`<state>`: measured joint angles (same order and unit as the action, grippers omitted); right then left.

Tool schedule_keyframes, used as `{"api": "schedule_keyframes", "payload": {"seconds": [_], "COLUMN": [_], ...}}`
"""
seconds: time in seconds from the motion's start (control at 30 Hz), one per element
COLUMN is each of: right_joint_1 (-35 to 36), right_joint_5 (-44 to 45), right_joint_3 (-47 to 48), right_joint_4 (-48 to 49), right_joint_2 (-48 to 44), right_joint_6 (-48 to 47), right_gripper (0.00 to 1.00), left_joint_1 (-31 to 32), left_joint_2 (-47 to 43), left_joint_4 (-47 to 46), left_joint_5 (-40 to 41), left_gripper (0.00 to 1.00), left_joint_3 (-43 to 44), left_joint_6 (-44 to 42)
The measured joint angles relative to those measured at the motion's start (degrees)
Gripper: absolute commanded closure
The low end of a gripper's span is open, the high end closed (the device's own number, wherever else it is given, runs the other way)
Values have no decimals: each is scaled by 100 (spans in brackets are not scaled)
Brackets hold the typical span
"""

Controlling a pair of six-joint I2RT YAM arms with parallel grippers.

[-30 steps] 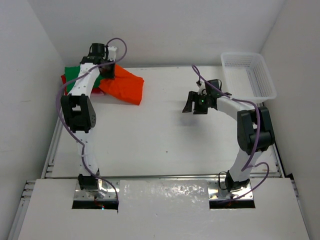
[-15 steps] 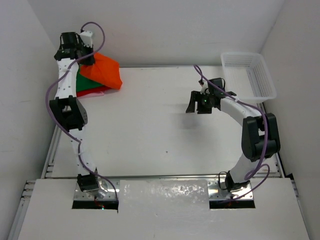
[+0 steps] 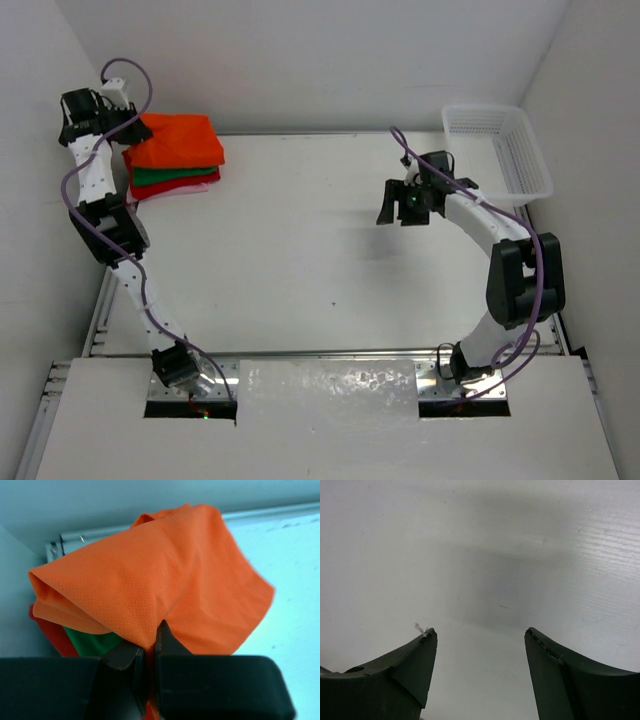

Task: Fold and stack the t-shirts
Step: Put the neatly folded tshirt into the corner of the board with the left arm

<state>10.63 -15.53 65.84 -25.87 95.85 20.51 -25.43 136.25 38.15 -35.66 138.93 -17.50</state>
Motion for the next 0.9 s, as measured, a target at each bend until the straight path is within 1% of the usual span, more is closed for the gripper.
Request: {"api": "schedule_keyframes", "payload": {"seconds": [0.17, 0.2, 0.23, 0.3, 0.33, 0.43, 0.5, 0.63, 0.8, 0.9], "right_joint_1": [0, 0, 2, 4, 7, 17, 39, 52, 74, 72], "right_joint_5": [9, 7, 7, 4, 2, -2, -9, -44, -92, -31], "right_joint_3": [304, 339, 361, 382, 393, 428, 439, 439, 415, 367], "right_joint_4": [-83, -81, -81, -81, -83, -90, -105, -129, -129, -221], "right_joint_2": [28, 33, 33, 50, 70, 146, 179, 179, 140, 31], "right_joint_6": [-2, -2, -2, 0, 0, 0, 0, 0, 0, -17], "right_gripper": [31, 31, 31, 31, 31, 31, 31, 31, 30, 28], "left_joint_1": [-205, -236, -282, -374, -417, -501, -516, -520, -531, -540], "left_joint_2": [807, 876, 927, 938, 938, 925, 890, 675, 192, -181], "left_joint_4": [-85, -81, -85, -52, -63, -125, -188, -363, -472, -479], "left_joint_5": [-24, -11, 24, 109, 157, 378, 555, 992, 1711, 2302], "left_gripper": [100, 96, 80, 60, 41, 26, 12, 8, 8, 8], "left_joint_3": [-87, -138, -240, -472, -527, -586, -595, -717, -859, -859], "left_joint_6": [33, 33, 20, -52, -55, -22, 46, 251, 415, 422]}}
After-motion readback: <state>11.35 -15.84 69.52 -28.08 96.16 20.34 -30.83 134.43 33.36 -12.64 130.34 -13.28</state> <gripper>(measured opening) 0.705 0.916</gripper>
